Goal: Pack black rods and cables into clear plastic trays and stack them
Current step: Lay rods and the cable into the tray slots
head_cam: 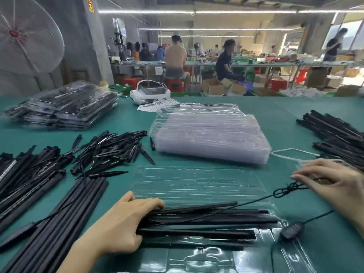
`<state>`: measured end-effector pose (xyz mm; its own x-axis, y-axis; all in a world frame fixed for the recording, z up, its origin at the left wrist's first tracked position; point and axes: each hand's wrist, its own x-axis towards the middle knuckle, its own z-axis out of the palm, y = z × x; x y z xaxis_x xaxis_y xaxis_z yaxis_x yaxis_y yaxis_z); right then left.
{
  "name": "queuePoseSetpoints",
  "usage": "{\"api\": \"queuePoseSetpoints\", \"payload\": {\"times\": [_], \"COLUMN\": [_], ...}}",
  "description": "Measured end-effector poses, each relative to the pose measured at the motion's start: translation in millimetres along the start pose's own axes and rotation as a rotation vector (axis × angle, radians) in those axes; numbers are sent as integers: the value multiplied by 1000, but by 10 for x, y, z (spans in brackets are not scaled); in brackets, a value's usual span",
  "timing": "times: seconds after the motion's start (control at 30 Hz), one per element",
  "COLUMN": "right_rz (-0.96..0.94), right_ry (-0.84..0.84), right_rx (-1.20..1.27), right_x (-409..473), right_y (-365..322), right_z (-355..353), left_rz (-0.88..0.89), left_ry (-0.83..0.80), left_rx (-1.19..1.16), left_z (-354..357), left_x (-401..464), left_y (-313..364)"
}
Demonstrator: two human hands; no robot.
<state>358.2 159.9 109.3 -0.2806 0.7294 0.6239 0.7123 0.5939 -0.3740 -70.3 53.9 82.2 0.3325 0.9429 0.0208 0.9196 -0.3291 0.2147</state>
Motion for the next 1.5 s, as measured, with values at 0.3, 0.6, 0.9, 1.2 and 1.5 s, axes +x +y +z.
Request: {"api": "queuePoseSetpoints", "payload": {"times": [0.3,0.6,0.9,1.2,1.5], "right_rz": [63,-33,-219,-180,-179], "right_ry": [-266,-250,-567,-620,-688], "right_rx": [-134,-24,26,290,246], "right_x": [-211,-99,-147,-172,-204], "right_y": [373,-149,-602,-674,-768], "right_z": [71,203,640,579,613], "left_rz": [101,153,59,42,44], "left_ry": [0,41,124,127,144], "left_rx": [5,2,-204,-255,-232], "left_z": [0,72,69,124,180], "left_x": [-10,-2,-75,-84,-71], "left_y": [-57,-80,-181,-182,-139]}}
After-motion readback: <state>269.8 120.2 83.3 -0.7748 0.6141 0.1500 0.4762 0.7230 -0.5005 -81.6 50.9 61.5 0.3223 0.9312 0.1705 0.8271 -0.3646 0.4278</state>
